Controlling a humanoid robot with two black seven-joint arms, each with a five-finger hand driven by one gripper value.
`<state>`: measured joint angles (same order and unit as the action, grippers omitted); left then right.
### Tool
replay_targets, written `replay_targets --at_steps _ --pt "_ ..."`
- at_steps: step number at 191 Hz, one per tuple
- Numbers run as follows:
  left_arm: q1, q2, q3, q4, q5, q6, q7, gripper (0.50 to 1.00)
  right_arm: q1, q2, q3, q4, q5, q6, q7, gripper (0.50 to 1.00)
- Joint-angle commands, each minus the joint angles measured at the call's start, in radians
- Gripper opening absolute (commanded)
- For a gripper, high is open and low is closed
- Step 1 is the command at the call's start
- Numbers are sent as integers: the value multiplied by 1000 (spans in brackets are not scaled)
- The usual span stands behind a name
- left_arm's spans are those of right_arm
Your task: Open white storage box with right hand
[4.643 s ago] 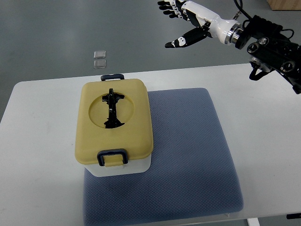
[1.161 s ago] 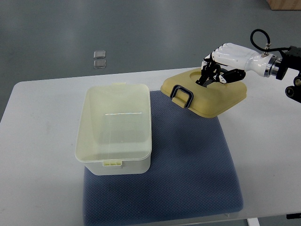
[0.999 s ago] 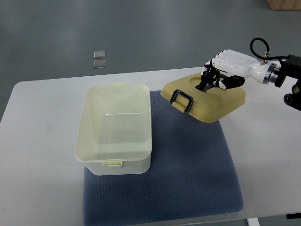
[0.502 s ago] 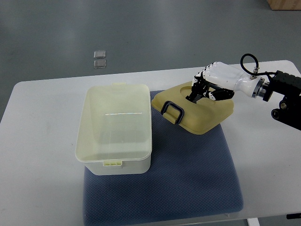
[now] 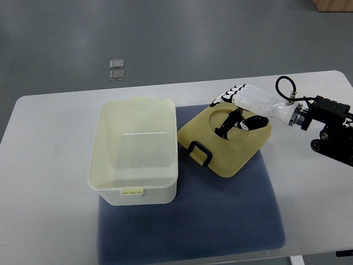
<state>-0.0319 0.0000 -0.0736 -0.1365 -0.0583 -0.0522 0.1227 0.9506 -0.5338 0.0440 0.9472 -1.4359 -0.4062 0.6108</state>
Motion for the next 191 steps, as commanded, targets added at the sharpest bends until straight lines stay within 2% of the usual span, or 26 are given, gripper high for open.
replay_targets --at_steps 1,51,62,107,121,142,159,163,170,180,191 --pt "1 0 0 0 0 0 0 1000 -1 0 1 1 0 0 0 821" --pt "0 0 0 0 0 0 0 1000 0 -5 8 2 2 0 0 862" --pt "0 0 0 0 0 0 0 1000 -1 -8 27 1 2 0 0 901" --pt "1 0 0 0 0 0 0 1000 -1 -46 91 1 66 20 0 911" --pt "1 0 0 0 0 0 0 1000 5 -54 99 2 134 52 0 911" --pt "0 0 0 0 0 0 0 1000 11 -52 166 2 264 165 0 909" --pt "0 0 0 0 0 0 0 1000 7 -31 283 -1 459 358 0 911" --pt "1 0 0 0 0 0 0 1000 5 -28 294 -2 483 379 0 909" --pt "0 0 0 0 0 0 0 1000 0 -8 330 -7 590 458 0 911" --pt "1 0 0 0 0 0 0 1000 -18 23 362 -18 724 518 0 909" --pt "0 0 0 0 0 0 0 1000 -39 46 382 -31 848 541 0 911"
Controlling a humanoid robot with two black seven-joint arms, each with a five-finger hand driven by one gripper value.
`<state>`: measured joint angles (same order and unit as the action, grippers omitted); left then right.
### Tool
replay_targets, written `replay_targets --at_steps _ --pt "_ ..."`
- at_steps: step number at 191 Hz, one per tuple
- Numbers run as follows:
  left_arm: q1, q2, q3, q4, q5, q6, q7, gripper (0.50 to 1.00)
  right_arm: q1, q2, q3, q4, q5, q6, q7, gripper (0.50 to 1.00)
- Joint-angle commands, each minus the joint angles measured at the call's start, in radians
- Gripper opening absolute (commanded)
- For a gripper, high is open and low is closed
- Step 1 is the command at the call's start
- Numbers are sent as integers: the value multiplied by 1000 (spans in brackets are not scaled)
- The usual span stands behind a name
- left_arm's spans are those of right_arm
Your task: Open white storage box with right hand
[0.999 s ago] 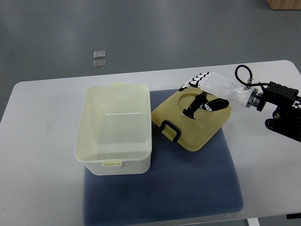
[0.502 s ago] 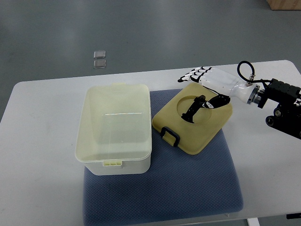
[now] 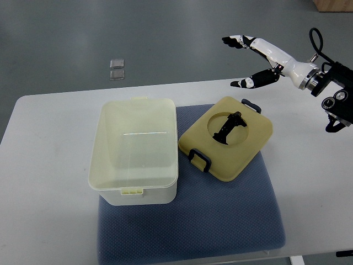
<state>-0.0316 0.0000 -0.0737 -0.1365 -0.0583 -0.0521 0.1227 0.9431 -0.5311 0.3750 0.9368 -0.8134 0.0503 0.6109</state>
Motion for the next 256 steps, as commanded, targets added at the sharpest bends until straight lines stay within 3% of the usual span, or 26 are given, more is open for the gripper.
replay_targets --at_steps 1,50,67,88,112,121,140,158,256 --pt "-1 0 0 0 0 0 0 1000 -35 46 55 -26 249 86 0 911" --pt "-1 0 0 0 0 0 0 1000 -75 137 87 -104 652 72 -3 911" --pt "-1 0 0 0 0 0 0 1000 -79 152 85 -113 780 36 -76 913" --pt "-1 0 0 0 0 0 0 1000 -92 161 82 -127 934 -47 -209 917" --pt "-1 0 0 0 0 0 0 1000 -110 175 74 -125 1007 -49 -270 926" --pt "-1 0 0 0 0 0 0 1000 -118 177 71 -124 1008 -15 -280 926" --pt "1 0 0 0 0 0 0 1000 -145 187 70 -124 996 108 -280 928" --pt "-1 0 0 0 0 0 0 1000 -153 192 73 -138 979 155 -269 928" --pt "-1 0 0 0 0 0 0 1000 -155 201 88 -159 970 83 -100 930"
